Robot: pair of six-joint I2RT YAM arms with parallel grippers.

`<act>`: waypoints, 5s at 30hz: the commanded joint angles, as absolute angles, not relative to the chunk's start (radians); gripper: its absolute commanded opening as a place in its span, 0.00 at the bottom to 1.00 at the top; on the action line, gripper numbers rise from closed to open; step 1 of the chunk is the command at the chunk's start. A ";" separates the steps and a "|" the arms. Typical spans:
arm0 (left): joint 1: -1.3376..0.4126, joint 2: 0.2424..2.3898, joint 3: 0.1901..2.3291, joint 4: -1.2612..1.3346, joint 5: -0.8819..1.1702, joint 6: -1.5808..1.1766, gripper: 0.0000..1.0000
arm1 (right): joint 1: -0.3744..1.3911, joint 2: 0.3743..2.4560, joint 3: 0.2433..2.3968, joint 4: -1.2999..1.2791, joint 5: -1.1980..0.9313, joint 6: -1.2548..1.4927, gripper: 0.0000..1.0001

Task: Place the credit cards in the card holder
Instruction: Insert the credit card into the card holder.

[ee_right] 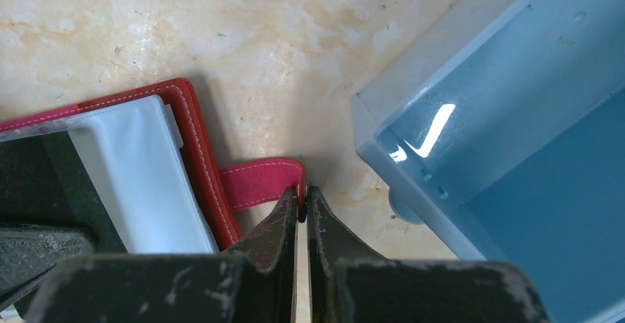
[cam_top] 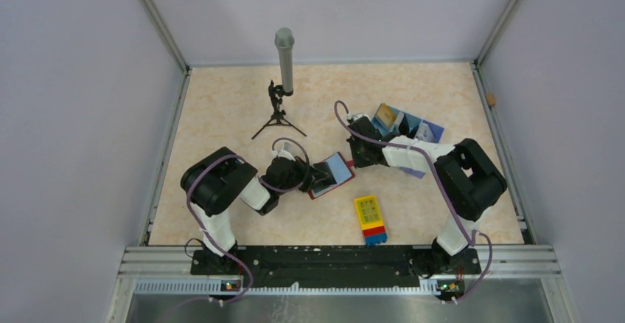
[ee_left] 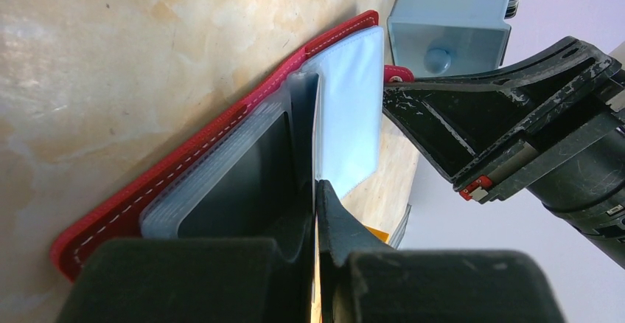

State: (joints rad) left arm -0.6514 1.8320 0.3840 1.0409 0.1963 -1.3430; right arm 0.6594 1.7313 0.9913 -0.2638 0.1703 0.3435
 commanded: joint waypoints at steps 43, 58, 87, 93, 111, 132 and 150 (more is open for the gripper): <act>-0.696 1.545 0.643 0.160 -0.045 -1.106 0.65 | 0.684 1.719 0.989 -0.329 0.227 0.347 0.00; -0.733 1.450 0.638 0.017 -0.075 -1.103 0.71 | 0.684 1.706 0.978 -0.315 0.219 0.349 0.00; -0.802 1.567 0.637 0.178 -0.055 -1.191 0.65 | 0.684 1.707 0.971 -0.309 0.216 0.355 0.00; -0.803 1.603 0.670 0.187 -0.094 -1.145 0.63 | 0.684 1.700 0.965 -0.310 0.211 0.358 0.00; -0.803 1.646 0.712 0.268 -0.136 -1.072 0.60 | 0.684 1.687 0.947 -0.301 0.195 0.374 0.00; -0.801 1.663 0.793 0.262 -0.135 -1.011 0.60 | 0.684 1.585 0.917 -0.285 0.178 0.421 0.00; -0.793 1.492 0.719 0.155 -0.121 -0.969 0.76 | 0.684 1.399 0.902 -0.199 -0.063 0.451 0.00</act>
State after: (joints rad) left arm -0.8005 1.5299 0.7471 0.1337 -0.1299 -0.9863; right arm 0.6724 1.4406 0.8898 -0.2443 0.0010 0.4355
